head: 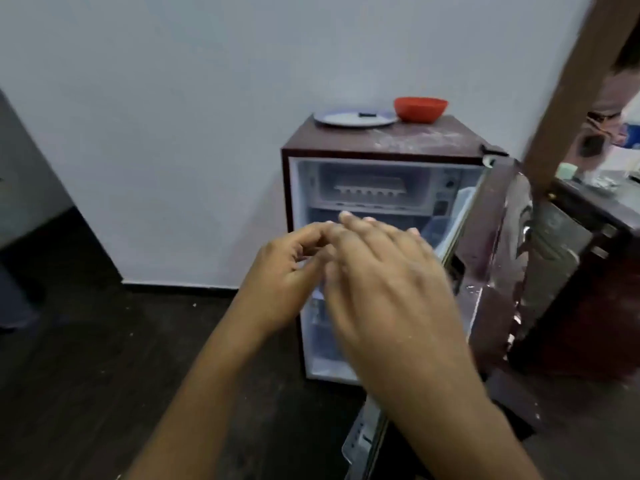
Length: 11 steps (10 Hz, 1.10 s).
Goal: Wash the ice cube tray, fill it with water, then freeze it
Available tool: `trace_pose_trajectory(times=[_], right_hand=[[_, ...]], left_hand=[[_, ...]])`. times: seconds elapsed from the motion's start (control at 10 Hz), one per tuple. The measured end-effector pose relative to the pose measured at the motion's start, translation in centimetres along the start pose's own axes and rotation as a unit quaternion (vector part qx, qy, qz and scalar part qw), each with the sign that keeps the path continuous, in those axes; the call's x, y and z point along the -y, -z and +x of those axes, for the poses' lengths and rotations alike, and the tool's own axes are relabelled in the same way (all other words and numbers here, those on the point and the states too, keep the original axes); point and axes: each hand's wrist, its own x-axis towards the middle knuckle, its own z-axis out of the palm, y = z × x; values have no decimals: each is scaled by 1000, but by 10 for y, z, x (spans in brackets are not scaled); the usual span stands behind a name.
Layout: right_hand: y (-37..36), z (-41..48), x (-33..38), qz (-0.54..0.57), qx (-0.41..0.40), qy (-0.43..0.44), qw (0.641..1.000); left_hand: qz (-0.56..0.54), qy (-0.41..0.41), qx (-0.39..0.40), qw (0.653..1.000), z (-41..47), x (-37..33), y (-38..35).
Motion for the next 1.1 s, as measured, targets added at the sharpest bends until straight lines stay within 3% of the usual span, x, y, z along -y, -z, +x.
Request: trace_pose_trajectory(times=[0.1, 0.3, 0.4, 0.5, 0.6, 0.9, 1.1], right_hand=[[-13, 34, -5, 13, -28, -23, 999], [-89, 110, -35, 29, 9, -92, 995], [-138, 142, -34, 67, -21, -109, 992], [-175, 175, -31, 63, -40, -98, 992], [-203, 213, -37, 30, -19, -71, 997], [-270, 305, -80, -38, 19, -40, 998], [-278, 339, -98, 52, 75, -28, 995]], left_hand=[[-14, -57, -43, 997, -4, -21, 41], [102, -10, -118, 988, 20, -14, 62], [182, 35, -97, 978, 59, 13, 52], [166, 107, -103, 975, 105, 49, 41], [200, 97, -165, 961, 146, 88, 41], [218, 25, -182, 958, 270, 180, 54], [159, -2, -110, 981, 305, 199, 67]])
